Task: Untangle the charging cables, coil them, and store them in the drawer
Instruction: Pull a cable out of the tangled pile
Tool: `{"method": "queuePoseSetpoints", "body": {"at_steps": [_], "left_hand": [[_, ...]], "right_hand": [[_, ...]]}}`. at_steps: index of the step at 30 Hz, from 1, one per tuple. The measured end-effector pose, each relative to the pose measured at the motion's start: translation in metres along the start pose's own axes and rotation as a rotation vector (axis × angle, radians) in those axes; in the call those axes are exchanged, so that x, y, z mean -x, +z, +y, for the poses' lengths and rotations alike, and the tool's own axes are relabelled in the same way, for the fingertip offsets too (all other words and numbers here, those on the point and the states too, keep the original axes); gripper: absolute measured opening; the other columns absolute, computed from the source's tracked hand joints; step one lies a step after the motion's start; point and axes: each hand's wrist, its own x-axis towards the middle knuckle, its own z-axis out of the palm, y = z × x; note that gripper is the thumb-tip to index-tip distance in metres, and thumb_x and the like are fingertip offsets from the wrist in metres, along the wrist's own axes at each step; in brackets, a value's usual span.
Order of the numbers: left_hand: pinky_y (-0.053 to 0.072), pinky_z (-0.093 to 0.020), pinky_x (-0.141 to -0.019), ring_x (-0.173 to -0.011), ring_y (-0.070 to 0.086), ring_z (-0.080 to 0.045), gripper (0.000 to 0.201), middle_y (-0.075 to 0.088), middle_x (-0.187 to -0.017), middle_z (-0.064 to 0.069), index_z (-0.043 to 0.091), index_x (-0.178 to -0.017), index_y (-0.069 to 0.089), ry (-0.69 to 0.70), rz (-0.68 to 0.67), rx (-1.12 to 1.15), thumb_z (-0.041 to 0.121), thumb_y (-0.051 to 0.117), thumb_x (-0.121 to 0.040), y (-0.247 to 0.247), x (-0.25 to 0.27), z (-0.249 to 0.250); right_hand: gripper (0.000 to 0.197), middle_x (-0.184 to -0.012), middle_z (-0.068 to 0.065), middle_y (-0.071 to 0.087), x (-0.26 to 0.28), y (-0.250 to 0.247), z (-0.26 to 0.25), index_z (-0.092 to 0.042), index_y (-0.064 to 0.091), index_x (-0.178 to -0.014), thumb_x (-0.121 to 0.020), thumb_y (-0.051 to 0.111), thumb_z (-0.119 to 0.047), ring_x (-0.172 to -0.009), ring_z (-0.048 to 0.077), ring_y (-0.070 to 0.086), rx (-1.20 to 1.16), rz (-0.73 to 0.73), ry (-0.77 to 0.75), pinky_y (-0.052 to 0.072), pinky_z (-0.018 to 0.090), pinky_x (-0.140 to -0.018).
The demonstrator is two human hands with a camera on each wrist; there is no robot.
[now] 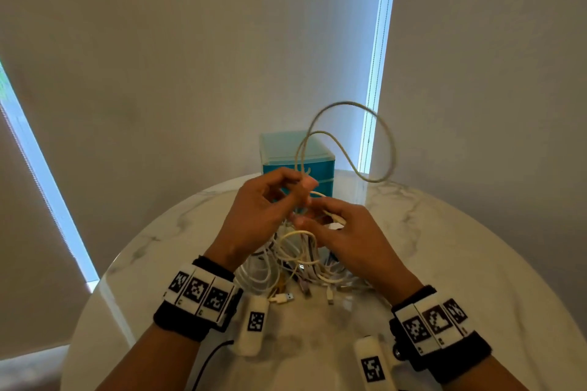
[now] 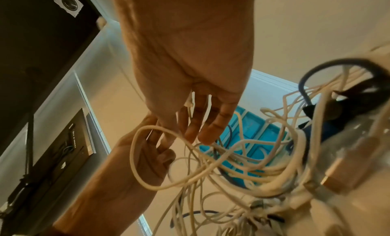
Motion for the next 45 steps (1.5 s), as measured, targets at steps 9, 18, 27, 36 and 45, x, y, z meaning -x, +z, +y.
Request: {"method": "queuePoseSetpoints", "body": {"at_steps": [9,18,27,36,45], "left_hand": [[0.05,-0.023,-0.083,-0.105,0.068,0.0,0.026,0.074,-0.114,0.022,0.041,-0.122,0.073,-0.106,-0.251,-0.324,0.039,0.078,-0.097,-0.025,-0.006,-0.033],[0.053,-0.024,-0.086,-0.097,0.067,-0.001,0.03,0.074,-0.107,0.028,0.049,-0.109,0.079,-0.138,-0.244,-0.444,0.04,0.091,-0.083,-0.033,-0.005,-0.048],[0.047,-0.013,-0.071,-0.087,0.066,-0.004,0.004,0.076,-0.096,0.017,0.035,-0.098,0.079,0.028,-0.074,-0.371,0.034,0.081,-0.094,-0.013,-0.005,-0.036],[0.052,-0.02,-0.068,-0.071,0.067,-0.016,0.01,0.077,-0.099,-0.001,0.017,-0.106,0.074,-0.071,0.249,0.019,0.026,0.071,-0.104,-0.023,-0.009,-0.022],[0.052,-0.017,-0.079,-0.095,0.072,-0.01,0.016,0.079,-0.108,0.009,0.029,-0.117,0.077,0.04,-0.06,-0.086,0.032,0.073,-0.102,-0.005,-0.002,-0.005]], "right_hand": [[0.019,-0.09,-0.003,0.081,-0.001,-0.006,0.001,-0.021,0.08,-0.098,-0.105,0.069,-0.035,-0.084,0.015,0.078,-0.083,0.293,0.036,0.066,0.036,-0.074],[0.022,-0.091,0.007,0.078,-0.01,-0.03,-0.026,-0.006,0.067,-0.112,-0.112,0.05,-0.019,-0.101,0.026,0.08,-0.808,0.325,0.021,0.063,0.026,-0.082],[0.031,-0.117,0.009,0.08,-0.005,-0.012,-0.023,-0.011,0.06,-0.133,-0.111,0.055,-0.031,-0.118,0.026,0.076,-0.744,0.087,0.171,0.06,0.042,-0.102],[0.039,-0.1,-0.005,0.08,0.001,0.011,0.004,-0.022,0.071,-0.109,-0.079,0.096,-0.019,-0.09,0.013,0.079,-0.037,-0.135,0.237,0.067,0.033,-0.084],[0.014,-0.089,0.0,0.083,0.001,0.008,-0.003,-0.016,0.079,-0.107,-0.101,0.075,-0.028,-0.081,0.016,0.081,-0.081,0.081,0.085,0.066,0.031,-0.078]]}}
